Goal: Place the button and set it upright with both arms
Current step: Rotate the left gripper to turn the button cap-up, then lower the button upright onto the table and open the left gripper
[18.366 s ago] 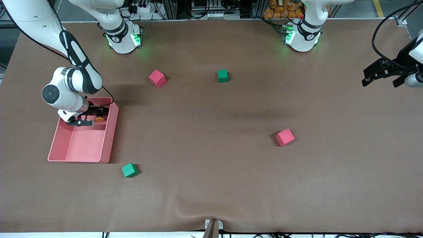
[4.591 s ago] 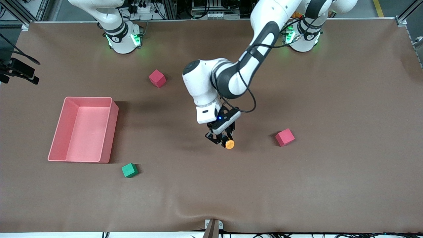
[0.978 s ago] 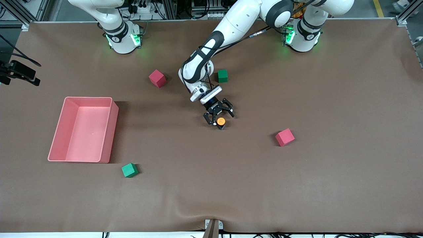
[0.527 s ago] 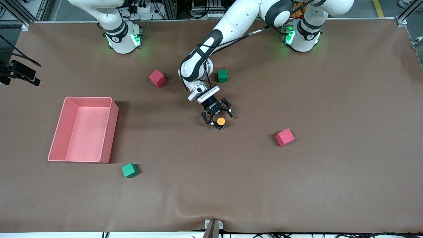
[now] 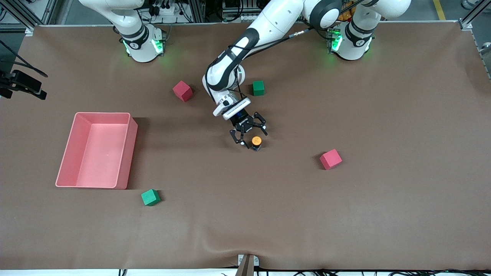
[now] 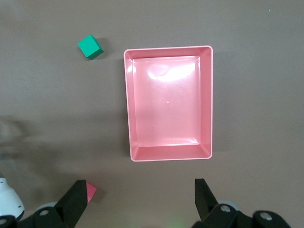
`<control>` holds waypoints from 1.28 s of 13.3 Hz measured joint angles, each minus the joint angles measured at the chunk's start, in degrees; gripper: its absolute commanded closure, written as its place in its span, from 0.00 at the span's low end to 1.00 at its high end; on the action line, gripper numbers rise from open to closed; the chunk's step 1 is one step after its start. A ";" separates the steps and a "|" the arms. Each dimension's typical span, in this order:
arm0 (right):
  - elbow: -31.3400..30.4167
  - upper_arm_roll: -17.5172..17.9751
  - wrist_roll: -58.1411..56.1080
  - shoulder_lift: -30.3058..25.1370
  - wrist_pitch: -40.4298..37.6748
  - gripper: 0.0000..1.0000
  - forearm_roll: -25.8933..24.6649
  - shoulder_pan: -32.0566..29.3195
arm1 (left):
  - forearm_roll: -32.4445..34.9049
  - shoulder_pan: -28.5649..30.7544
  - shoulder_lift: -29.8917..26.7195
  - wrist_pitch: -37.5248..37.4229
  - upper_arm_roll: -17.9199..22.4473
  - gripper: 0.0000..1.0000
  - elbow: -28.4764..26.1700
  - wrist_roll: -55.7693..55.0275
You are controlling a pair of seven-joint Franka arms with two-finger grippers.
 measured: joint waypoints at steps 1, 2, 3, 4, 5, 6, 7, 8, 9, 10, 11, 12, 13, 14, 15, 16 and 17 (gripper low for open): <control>0.00 0.00 0.00 0.00 0.00 0.00 0.00 0.00 | 0.00 0.53 -0.98 0.00 0.00 0.00 0.13 1.61; 0.00 0.00 0.00 0.00 0.00 0.00 0.00 0.00 | 0.00 1.08 -2.02 0.00 -0.03 0.00 0.24 3.34; 0.00 0.00 0.00 0.01 0.00 0.00 0.00 0.00 | -0.15 1.75 -3.14 0.00 -0.05 0.00 0.34 4.85; 0.00 0.00 0.00 0.01 0.00 0.00 0.00 0.00 | -0.68 2.54 -4.36 0.01 -0.10 0.00 0.46 6.62; 0.00 0.00 0.00 0.01 0.00 0.00 0.00 0.00 | -1.82 3.35 -5.72 0.07 -0.15 0.00 0.70 9.08; 0.00 0.00 0.00 0.01 0.00 0.00 0.00 0.00 | -3.54 4.19 -7.44 0.27 -0.19 0.00 1.04 11.92; 0.00 0.01 0.00 0.02 0.01 0.00 0.00 0.00 | -5.40 5.00 -9.31 0.78 -0.20 0.00 1.31 14.43; 0.00 0.01 0.00 0.02 0.01 0.00 0.00 0.00 | -7.34 5.83 -11.31 1.55 -0.24 0.00 1.45 16.39; 0.00 0.01 0.00 0.02 0.02 0.00 0.00 0.00 | -9.01 6.70 -13.13 2.30 -0.27 0.00 1.45 17.60; 0.00 0.01 0.00 0.02 0.02 0.00 0.00 0.00 | -10.04 7.52 -14.48 2.85 -0.36 0.00 1.42 18.37; 0.00 0.01 0.00 0.02 0.02 0.00 0.00 0.00 | -10.54 8.36 -15.45 3.52 -0.41 0.00 1.39 18.88; 0.00 0.01 0.00 0.02 0.02 0.00 0.00 0.01 | -11.32 9.17 -16.19 4.37 -0.46 0.00 1.42 20.05; 0.00 0.01 0.00 0.02 0.02 0.00 0.00 0.00 | -13.06 9.98 -17.13 5.30 -0.45 0.00 1.48 22.43; 0.00 0.00 0.00 0.02 0.02 0.00 0.00 0.00 | -15.03 10.82 -18.42 5.84 -0.41 0.00 1.57 25.43; 0.00 -0.04 0.01 0.02 0.03 0.00 0.00 -0.03 | -16.89 11.81 -20.03 6.07 -0.40 0.00 1.65 28.36; 0.00 -0.10 0.01 0.02 0.04 0.00 0.00 -0.05 | -18.80 13.01 -21.82 6.50 -0.41 0.00 1.69 31.03; 0.00 -0.16 0.01 0.02 0.04 0.00 0.00 -0.07 | -21.36 14.37 -23.55 7.40 -0.39 0.00 1.73 33.15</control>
